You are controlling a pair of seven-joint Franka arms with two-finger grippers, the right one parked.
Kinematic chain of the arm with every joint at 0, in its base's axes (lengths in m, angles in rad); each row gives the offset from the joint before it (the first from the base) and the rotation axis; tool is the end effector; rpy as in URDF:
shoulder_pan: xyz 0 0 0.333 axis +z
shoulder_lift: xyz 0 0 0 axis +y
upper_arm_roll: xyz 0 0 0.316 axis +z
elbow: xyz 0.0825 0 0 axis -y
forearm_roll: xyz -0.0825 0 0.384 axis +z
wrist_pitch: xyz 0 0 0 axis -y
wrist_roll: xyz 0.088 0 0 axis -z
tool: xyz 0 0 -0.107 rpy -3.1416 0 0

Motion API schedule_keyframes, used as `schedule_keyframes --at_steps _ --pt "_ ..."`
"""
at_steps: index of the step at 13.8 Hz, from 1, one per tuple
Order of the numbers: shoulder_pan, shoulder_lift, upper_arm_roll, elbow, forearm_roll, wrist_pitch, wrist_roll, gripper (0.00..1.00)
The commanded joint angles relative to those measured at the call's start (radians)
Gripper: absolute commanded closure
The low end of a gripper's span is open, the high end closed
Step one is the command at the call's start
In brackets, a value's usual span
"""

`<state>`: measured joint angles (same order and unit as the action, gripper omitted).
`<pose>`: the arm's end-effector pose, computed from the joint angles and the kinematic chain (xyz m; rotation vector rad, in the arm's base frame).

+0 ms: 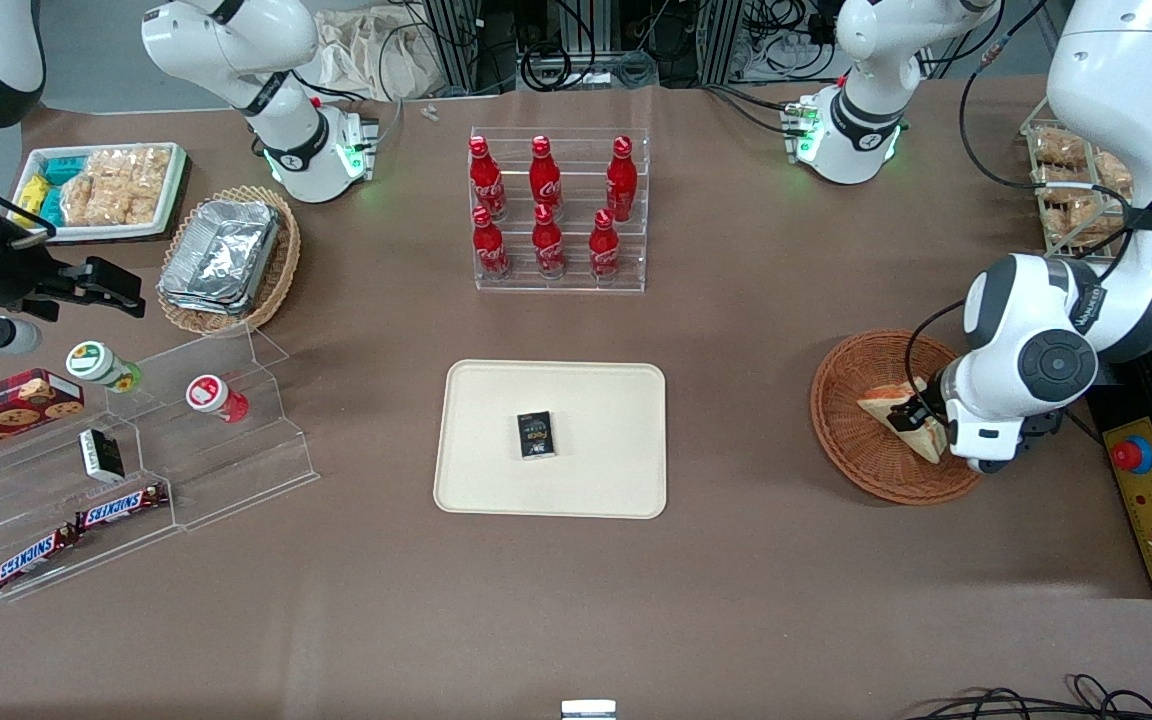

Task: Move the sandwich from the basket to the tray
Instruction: 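Lower the left gripper onto the sandwich and close it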

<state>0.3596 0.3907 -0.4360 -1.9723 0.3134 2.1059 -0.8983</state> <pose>0.5865 -0.0229 0.2721 -2.8085 -0.9372 0.2104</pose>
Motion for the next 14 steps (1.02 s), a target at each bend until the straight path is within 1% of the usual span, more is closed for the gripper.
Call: schedule_keyframes --at_steps 1,3,6,7,8,10,14 --pt "0.004 0.016 0.002 -0.028 0.024 0.049 -0.034 0.00" --pt "0.004 0.048 0.003 -0.029 0.029 0.071 -0.066 0.00" --pt "0.002 0.085 0.003 -0.026 0.076 0.082 -0.106 0.00" --pt "-0.001 0.094 0.003 -0.022 0.084 0.083 -0.106 0.03" --pt "-0.001 0.100 0.003 -0.017 0.084 0.083 -0.109 0.28" --pt "-0.001 0.097 0.003 -0.014 0.084 0.083 -0.122 0.99" --pt "-0.008 0.088 -0.003 0.039 0.082 0.056 -0.120 1.00"
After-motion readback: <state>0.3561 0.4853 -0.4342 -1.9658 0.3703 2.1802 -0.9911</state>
